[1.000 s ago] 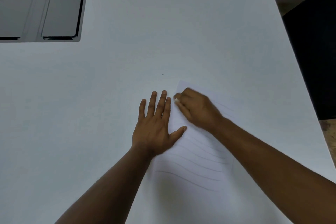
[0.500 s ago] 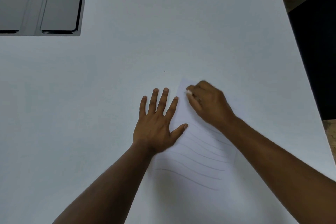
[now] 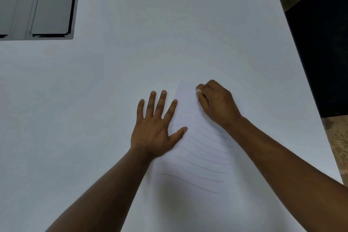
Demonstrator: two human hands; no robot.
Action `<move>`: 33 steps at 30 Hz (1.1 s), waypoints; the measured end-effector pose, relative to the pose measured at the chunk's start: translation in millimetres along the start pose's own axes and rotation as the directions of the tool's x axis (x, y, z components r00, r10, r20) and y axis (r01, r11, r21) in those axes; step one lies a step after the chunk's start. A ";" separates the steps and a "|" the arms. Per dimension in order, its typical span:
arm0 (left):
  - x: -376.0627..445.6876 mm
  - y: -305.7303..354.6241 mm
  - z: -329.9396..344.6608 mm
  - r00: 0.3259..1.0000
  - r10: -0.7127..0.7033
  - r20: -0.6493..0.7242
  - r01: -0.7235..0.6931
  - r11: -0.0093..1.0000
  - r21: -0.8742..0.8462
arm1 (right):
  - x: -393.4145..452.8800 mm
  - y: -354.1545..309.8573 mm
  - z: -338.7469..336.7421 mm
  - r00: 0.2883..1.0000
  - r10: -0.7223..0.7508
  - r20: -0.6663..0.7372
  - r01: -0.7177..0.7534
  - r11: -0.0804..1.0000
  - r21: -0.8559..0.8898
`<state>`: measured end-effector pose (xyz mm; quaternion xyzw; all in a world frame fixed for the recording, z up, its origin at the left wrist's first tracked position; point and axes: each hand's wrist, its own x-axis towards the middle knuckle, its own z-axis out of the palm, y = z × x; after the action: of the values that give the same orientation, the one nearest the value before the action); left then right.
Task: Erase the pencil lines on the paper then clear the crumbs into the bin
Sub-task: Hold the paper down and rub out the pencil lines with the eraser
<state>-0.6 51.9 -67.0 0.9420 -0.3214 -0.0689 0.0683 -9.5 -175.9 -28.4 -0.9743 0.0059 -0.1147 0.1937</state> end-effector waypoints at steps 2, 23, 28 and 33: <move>0.9 0.1 0.3 1.000 0.002 -0.011 -0.002 1.000 -0.001 | -13.7 -10.2 1.7 0.996 -0.080 0.045 0.076 0.994 0.082; 0.2 1.3 0.4 1.000 -0.011 0.011 0.011 1.000 0.004 | -38.3 -15.8 13.9 0.983 -0.154 0.099 0.158 0.987 -0.038; 0.5 2.2 -2.6 0.999 -0.020 0.030 0.020 1.000 0.000 | -18.5 12.6 0.7 0.997 0.064 -0.047 -0.069 0.992 -0.104; 0.8 0.6 0.4 1.000 -0.010 0.008 0.010 1.000 -0.001 | -26.2 -35.6 15.0 1.000 -0.015 -0.028 0.018 0.992 0.123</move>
<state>-0.4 50.9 -67.3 0.9432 -0.3170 -0.0732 0.0674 -32.7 -135.9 -34.2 -0.9589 -0.0066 -0.1295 0.2522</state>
